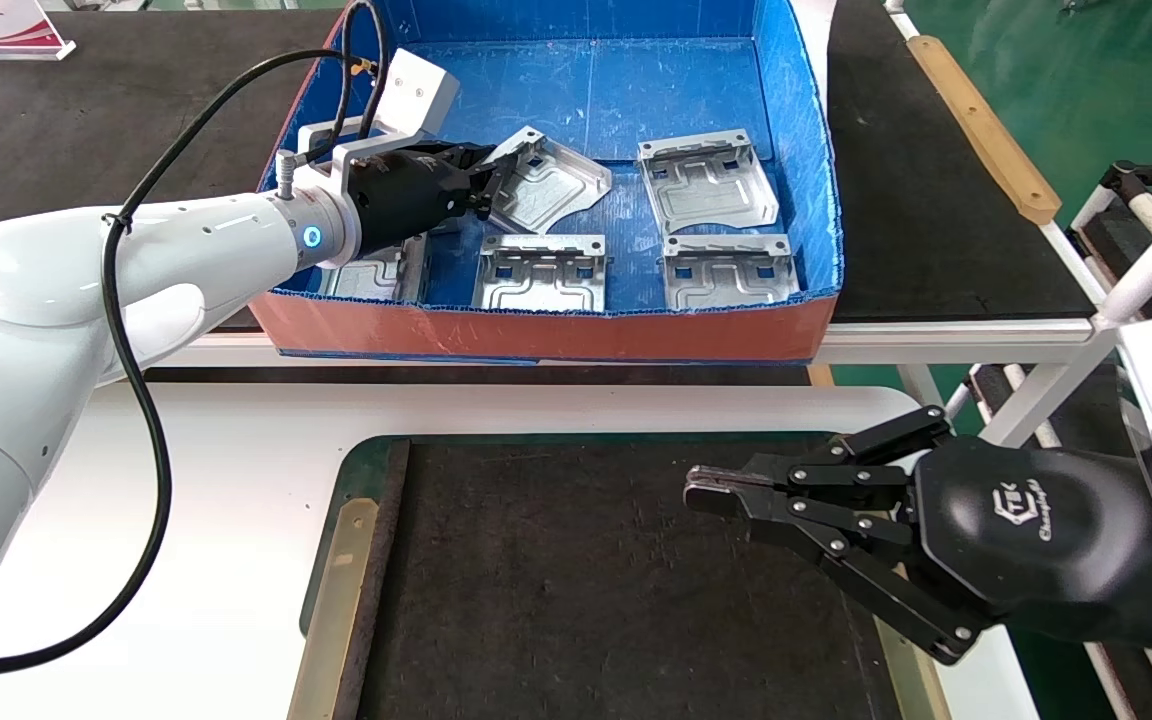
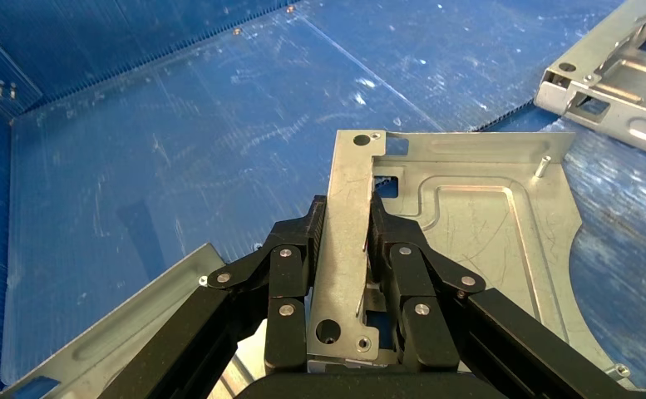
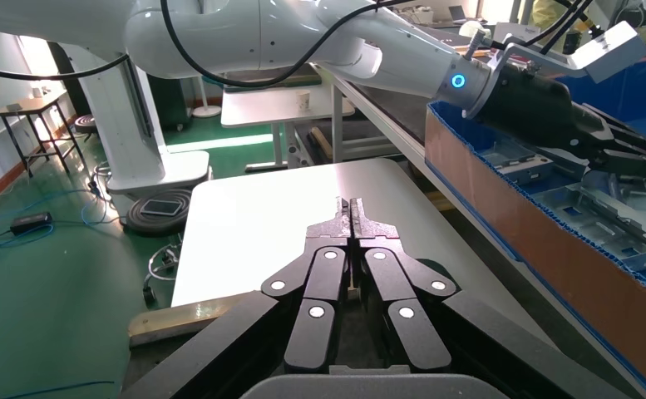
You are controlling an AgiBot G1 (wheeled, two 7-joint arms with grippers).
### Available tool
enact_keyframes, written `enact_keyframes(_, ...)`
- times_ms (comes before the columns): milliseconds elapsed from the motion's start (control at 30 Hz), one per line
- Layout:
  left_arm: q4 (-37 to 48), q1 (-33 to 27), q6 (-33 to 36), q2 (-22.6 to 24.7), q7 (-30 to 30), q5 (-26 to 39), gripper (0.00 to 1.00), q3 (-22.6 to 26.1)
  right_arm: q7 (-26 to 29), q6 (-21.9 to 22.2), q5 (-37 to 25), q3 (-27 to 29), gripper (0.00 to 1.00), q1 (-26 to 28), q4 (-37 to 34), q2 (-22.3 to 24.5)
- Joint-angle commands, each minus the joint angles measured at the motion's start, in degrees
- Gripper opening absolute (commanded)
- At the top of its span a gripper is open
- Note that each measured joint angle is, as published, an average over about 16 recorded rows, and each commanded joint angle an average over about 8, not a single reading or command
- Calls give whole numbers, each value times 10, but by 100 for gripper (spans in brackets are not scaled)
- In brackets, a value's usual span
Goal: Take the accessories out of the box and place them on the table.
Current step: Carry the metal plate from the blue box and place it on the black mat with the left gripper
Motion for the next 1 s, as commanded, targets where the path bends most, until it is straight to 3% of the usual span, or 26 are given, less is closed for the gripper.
enact_keyframes(33,-4,0,-1,0,-4,-3,0,1,0,0,0,0,5,0,0,0)
enact_keyframes(267,-25,-10,-8,-2,-10,-16,0,3,0,0,0,0,91,0,0,0)
enact_keyframes(300,-28,-12,-8,-2,-9,-19,0,3,0,0,0,0,98,0,0,0)
enact_keyframes(567,-65,-16,41,-23,21,-54,0,-11,0,0,0,0,100,0,0,0)
enact_keyframes(1000,-122,6,289,-103,174,-136,0,-41,0,0,0,0,100,0,0,0)
